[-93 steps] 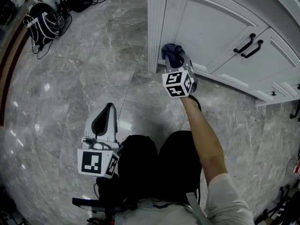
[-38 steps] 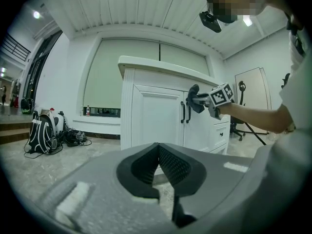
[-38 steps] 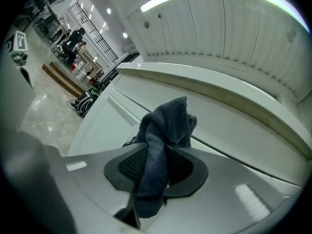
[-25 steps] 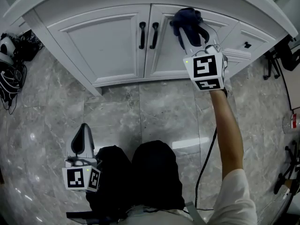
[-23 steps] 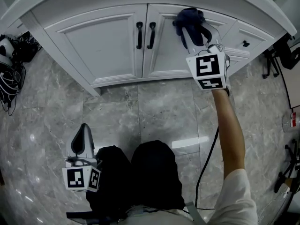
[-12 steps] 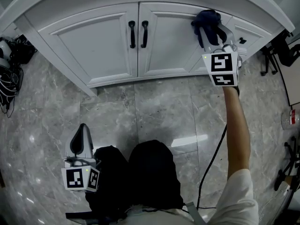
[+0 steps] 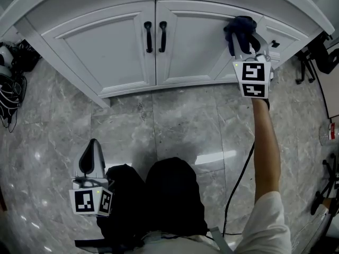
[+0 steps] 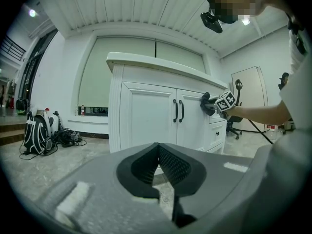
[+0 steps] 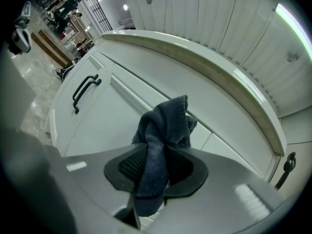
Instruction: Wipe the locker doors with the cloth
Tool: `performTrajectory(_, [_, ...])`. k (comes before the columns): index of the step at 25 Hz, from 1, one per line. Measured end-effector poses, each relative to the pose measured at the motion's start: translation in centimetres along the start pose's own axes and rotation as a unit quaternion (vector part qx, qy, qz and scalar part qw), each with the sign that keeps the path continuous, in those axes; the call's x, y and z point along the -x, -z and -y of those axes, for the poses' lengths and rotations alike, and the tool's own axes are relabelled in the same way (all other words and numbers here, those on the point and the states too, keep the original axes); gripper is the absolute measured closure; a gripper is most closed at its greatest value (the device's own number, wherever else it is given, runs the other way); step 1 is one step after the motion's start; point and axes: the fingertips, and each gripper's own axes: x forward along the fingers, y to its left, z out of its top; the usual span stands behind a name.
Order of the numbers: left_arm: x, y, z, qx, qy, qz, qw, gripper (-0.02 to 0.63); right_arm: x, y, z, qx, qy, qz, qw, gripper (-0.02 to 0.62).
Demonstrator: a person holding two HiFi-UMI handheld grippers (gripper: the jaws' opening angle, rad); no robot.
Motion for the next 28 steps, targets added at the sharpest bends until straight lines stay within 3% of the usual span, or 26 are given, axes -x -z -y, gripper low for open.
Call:
performTrajectory(9, [0.2,0.2,-0.1,0.001,-0.001,0.002,1.0000,0.604,-0.3,1.9,-2.7,-0.022,-0.003,-0.008,1.000,0.492])
performTrajectory(28, [1.0,0.2,-1.1,0.006,-0.003,0.007,1.0000,0.604,-1.4,-5.1,-11.8,-0.062,-0.050,0.034,0.996,0.491])
